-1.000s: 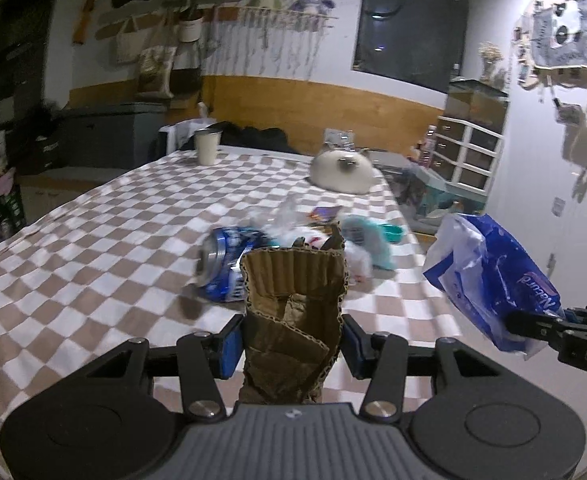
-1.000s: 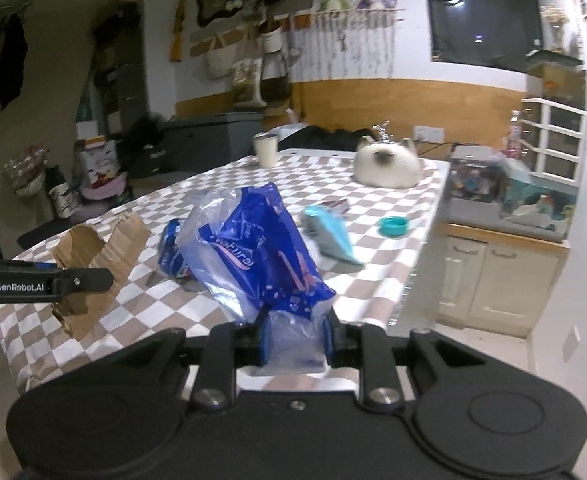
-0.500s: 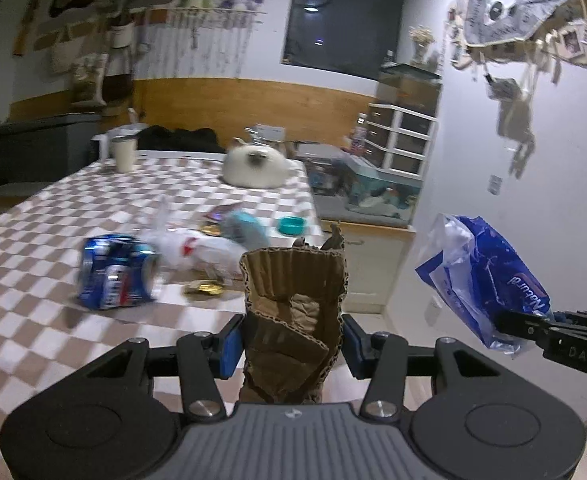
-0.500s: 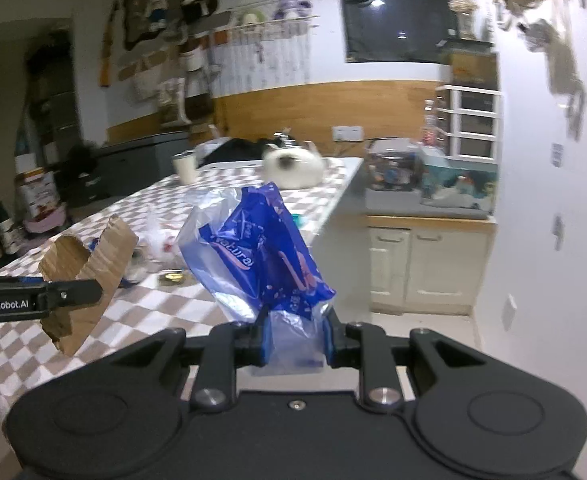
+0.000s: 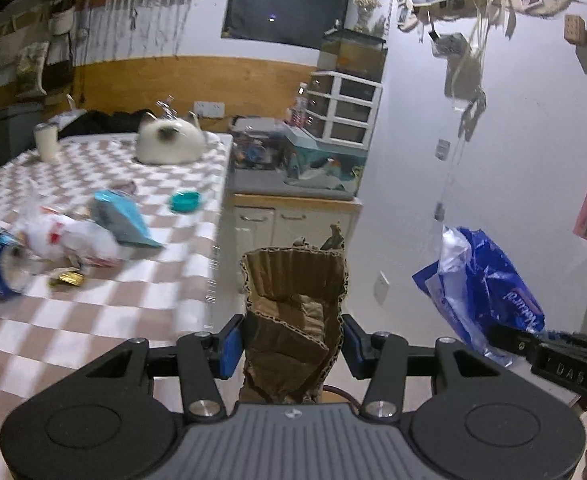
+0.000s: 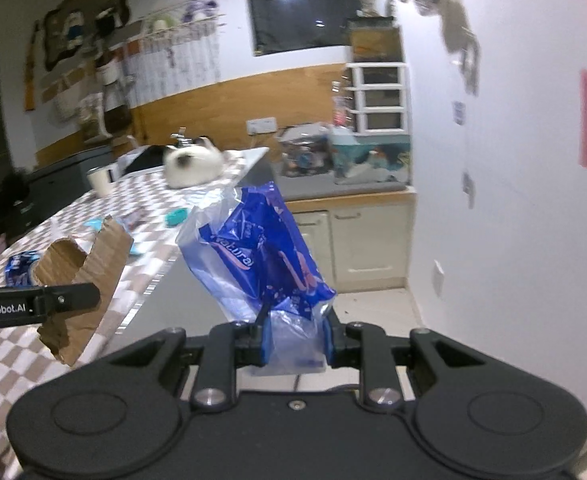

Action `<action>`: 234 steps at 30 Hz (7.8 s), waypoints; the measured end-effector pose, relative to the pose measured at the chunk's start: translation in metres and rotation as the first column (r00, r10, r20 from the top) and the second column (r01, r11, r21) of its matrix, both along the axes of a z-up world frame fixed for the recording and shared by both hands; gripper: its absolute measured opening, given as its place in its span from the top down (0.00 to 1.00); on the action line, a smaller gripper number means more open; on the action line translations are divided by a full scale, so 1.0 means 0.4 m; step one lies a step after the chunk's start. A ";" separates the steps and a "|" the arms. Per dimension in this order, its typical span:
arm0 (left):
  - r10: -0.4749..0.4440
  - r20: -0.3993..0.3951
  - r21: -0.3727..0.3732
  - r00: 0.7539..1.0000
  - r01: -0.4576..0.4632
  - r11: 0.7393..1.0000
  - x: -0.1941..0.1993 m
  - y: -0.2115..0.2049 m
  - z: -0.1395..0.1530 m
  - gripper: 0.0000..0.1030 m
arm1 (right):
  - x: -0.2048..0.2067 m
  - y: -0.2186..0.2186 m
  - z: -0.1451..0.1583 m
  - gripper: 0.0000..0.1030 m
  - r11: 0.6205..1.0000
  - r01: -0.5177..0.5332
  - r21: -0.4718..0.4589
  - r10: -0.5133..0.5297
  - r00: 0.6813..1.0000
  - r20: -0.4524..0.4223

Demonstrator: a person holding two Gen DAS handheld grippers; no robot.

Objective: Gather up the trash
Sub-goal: 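Carry the cardboard and blue bag with both grippers over the floor bin, then open the right gripper dropping the blue bag while the left gripper drops the cardboard, then withdraw both grippers from the bin back toward the counter, then grasp the light-blue wrapper with the right gripper and lift it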

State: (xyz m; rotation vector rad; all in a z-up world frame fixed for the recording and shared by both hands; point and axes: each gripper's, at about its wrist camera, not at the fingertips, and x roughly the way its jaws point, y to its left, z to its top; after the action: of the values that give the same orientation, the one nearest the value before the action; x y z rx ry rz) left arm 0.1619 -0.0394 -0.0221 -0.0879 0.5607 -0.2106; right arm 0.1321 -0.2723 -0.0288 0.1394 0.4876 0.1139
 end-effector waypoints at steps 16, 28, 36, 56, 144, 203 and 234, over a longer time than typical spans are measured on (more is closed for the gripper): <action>-0.061 -0.131 -0.019 0.989 0.059 0.998 0.241 -0.210 -0.232 0.51 | 0.170 -0.182 -0.233 0.76 0.986 0.154 0.064 -0.143 0.979 -0.144; -0.022 -0.290 -0.032 0.957 0.013 0.999 0.433 -0.220 -0.544 0.51 | 0.378 -0.189 -0.522 0.76 0.955 0.270 0.123 -0.221 0.925 -0.310; -0.035 -0.399 -0.062 0.916 0.011 0.998 0.544 -0.247 -0.761 0.51 | 0.469 -0.166 -0.766 0.76 0.935 0.334 0.119 -0.251 0.860 -0.444; -0.061 -0.570 -0.145 0.819 -0.027 0.989 0.647 -0.228 -1.038 0.50 | 0.614 -0.156 -1.085 0.75 0.958 0.272 0.095 -0.155 0.765 -0.625; 0.117 -0.608 0.202 0.785 0.011 0.979 0.556 -0.215 -1.050 0.00 | 0.555 -0.188 -1.043 0.00 0.982 0.109 -0.154 -0.180 0.779 -0.600; 0.021 0.096 0.149 0.995 -0.035 0.988 -0.121 0.001 0.063 0.00 | -0.064 -0.054 -0.013 0.00 0.994 0.092 -0.056 -0.082 0.985 0.152; 0.304 -0.195 -0.425 0.933 -0.359 0.831 0.293 0.458 0.025 0.01 | 0.254 0.461 0.017 0.00 0.930 -0.285 -0.233 0.346 0.892 0.292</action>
State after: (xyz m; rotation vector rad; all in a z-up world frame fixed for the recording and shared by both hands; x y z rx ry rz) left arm 0.2791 0.1437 -0.0121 -0.6578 0.5970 0.0100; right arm 0.2335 -0.0879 -0.0221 -0.1433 0.1800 0.4060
